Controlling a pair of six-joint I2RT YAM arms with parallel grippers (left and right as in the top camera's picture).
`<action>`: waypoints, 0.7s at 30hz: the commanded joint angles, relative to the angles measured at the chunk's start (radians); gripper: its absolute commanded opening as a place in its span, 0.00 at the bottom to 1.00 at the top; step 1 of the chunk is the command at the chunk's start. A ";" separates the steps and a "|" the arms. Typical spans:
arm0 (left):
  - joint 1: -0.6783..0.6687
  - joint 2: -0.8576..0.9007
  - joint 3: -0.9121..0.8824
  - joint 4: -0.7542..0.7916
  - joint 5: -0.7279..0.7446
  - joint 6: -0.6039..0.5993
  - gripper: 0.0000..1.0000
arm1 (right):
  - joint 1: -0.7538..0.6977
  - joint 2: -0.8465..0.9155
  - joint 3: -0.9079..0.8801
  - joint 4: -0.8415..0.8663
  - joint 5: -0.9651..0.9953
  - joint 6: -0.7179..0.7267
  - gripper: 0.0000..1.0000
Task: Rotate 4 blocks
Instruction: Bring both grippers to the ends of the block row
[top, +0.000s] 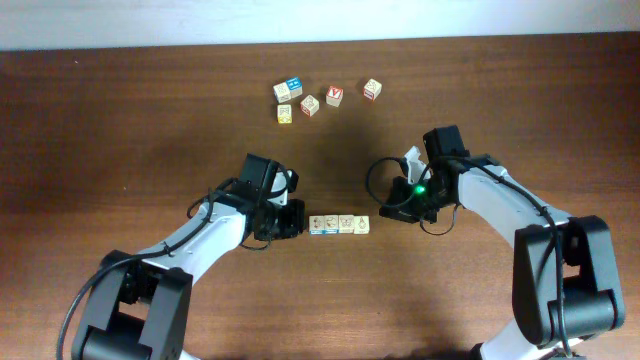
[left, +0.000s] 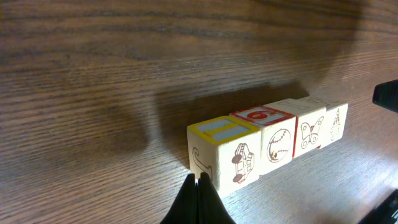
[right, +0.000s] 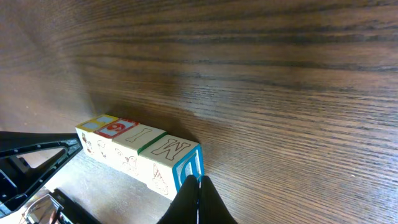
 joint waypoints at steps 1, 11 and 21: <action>0.000 0.019 -0.009 0.018 0.019 0.024 0.00 | 0.007 0.000 -0.010 0.000 0.010 0.002 0.04; 0.038 0.061 -0.009 0.037 0.121 0.058 0.00 | 0.007 0.000 -0.010 -0.001 0.021 0.002 0.04; 0.046 0.061 -0.009 0.037 0.136 0.073 0.00 | 0.045 0.037 -0.011 -0.027 0.033 0.036 0.04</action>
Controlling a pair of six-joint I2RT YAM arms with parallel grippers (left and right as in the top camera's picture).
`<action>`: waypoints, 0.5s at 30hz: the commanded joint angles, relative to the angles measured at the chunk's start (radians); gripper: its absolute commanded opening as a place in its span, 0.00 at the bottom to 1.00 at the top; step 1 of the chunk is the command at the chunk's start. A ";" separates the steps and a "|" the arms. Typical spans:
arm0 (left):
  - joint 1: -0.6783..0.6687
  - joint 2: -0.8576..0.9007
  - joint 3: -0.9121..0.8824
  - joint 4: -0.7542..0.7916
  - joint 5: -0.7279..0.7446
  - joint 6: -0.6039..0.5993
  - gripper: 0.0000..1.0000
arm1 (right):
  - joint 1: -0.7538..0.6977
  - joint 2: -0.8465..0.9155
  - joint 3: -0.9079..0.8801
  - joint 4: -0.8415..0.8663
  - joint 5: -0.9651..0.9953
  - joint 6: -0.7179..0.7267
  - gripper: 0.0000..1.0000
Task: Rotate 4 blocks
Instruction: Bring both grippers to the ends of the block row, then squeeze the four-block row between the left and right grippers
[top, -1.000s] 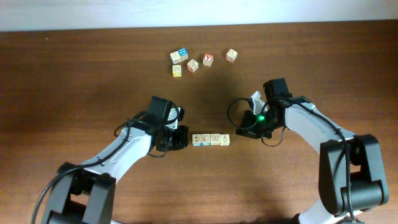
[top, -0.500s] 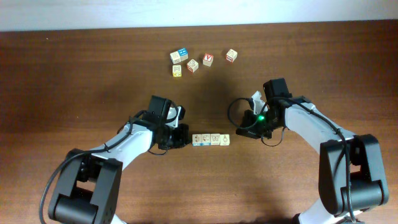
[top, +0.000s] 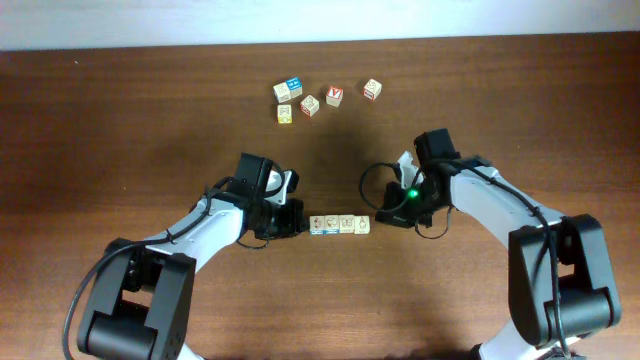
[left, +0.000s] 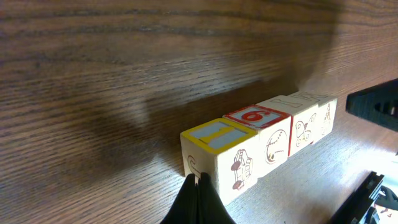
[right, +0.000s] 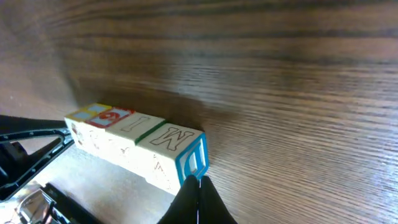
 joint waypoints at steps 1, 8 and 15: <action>0.006 0.008 -0.008 0.002 0.023 0.024 0.00 | 0.003 0.047 -0.011 -0.001 0.000 0.020 0.04; 0.008 0.008 -0.008 0.002 0.029 0.023 0.00 | 0.024 0.069 -0.011 0.041 -0.023 -0.018 0.04; 0.009 0.008 -0.008 -0.002 0.029 0.024 0.00 | 0.024 0.069 -0.011 0.018 -0.068 -0.049 0.04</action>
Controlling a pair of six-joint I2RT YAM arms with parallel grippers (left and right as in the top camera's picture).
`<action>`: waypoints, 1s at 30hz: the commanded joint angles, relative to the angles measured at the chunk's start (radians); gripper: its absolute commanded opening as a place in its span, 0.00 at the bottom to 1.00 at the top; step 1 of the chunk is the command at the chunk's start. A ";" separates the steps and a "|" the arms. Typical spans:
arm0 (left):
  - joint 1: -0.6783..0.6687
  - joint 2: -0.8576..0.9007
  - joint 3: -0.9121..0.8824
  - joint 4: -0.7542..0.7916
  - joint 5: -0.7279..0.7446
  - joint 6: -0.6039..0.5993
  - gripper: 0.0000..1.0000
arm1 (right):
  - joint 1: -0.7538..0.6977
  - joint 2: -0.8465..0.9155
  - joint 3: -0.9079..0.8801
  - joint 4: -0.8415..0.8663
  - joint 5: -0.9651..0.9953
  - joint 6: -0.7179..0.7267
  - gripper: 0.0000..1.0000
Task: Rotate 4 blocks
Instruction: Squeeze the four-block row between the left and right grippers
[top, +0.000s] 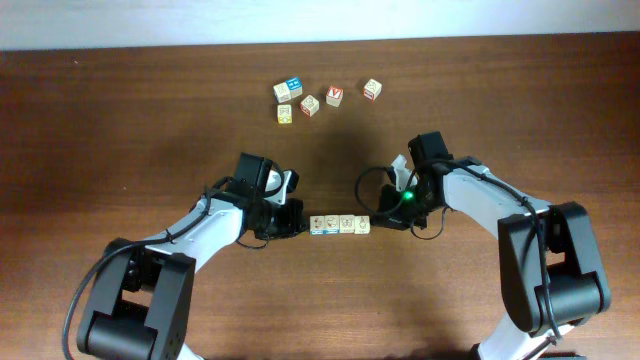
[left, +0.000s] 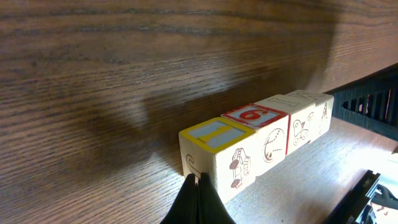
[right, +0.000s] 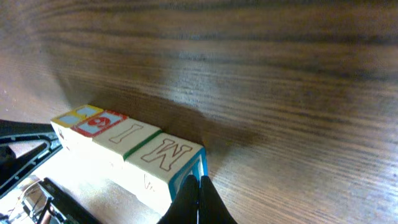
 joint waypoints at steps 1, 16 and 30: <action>0.006 0.008 -0.008 -0.002 0.019 0.024 0.00 | 0.010 0.008 -0.011 -0.020 -0.036 -0.029 0.04; 0.012 0.008 -0.008 -0.004 0.022 0.023 0.00 | 0.034 -0.036 -0.008 -0.018 -0.063 -0.058 0.04; 0.012 0.008 -0.008 -0.002 0.022 0.023 0.00 | 0.054 0.014 -0.009 -0.015 -0.019 0.048 0.04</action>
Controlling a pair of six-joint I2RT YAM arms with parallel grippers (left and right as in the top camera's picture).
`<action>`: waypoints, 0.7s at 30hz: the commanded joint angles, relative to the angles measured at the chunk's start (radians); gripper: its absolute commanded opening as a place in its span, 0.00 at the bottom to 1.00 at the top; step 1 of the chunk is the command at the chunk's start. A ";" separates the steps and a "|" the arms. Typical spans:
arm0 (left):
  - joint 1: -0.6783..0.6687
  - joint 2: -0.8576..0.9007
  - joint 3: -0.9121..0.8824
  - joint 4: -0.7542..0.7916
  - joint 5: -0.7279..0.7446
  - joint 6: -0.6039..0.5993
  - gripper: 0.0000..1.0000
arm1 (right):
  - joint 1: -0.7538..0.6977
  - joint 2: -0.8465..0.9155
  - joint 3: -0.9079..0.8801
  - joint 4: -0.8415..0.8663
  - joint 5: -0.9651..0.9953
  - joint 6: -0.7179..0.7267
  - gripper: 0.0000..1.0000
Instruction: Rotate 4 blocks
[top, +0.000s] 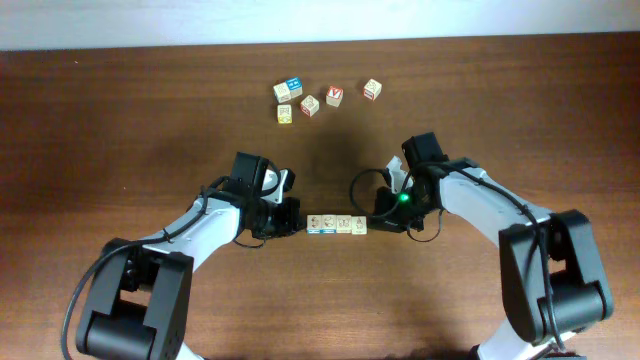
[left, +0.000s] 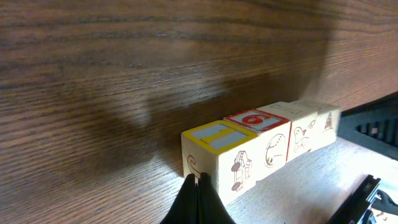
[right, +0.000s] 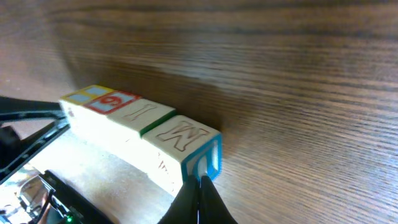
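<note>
Four wooden picture blocks lie end to end in a row (top: 336, 225) at mid-table. My left gripper (top: 298, 221) is shut, its tips (left: 199, 181) against the outer end of the yellow-bordered block (left: 217, 152). After that come a red "6" block (left: 258, 119) and two pale blocks. My right gripper (top: 373, 221) is also shut. Its tips (right: 200, 181) press on the blue-framed end face of the "M" block (right: 186, 140) at the row's other end. Nothing is held between either pair of fingers.
Several loose blocks (top: 310, 104) sit in a scattered group near the far edge of the brown wooden table (top: 120, 150), one (top: 372, 89) a little to the right of the others. Both arms flank the row closely.
The row and both shut grippers have shifted slightly to the left. In the right wrist view the row now lies at a somewhat steeper angle.
My left gripper stood shut at the row's left end throughout. My right gripper, shut, was a short way off the right end, then closer, then against the blue-framed face. Now the row is pinched between both tips, slightly left of where it was.
</note>
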 joint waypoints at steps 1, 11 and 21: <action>-0.003 0.008 -0.007 0.001 0.026 0.023 0.00 | 0.014 0.065 -0.008 0.016 -0.029 0.020 0.04; -0.003 0.008 -0.007 -0.002 0.026 0.023 0.00 | 0.000 0.125 -0.008 0.050 -0.113 -0.007 0.04; -0.003 0.008 -0.007 -0.002 0.026 0.023 0.00 | -0.005 0.025 -0.008 0.055 -0.138 -0.070 0.04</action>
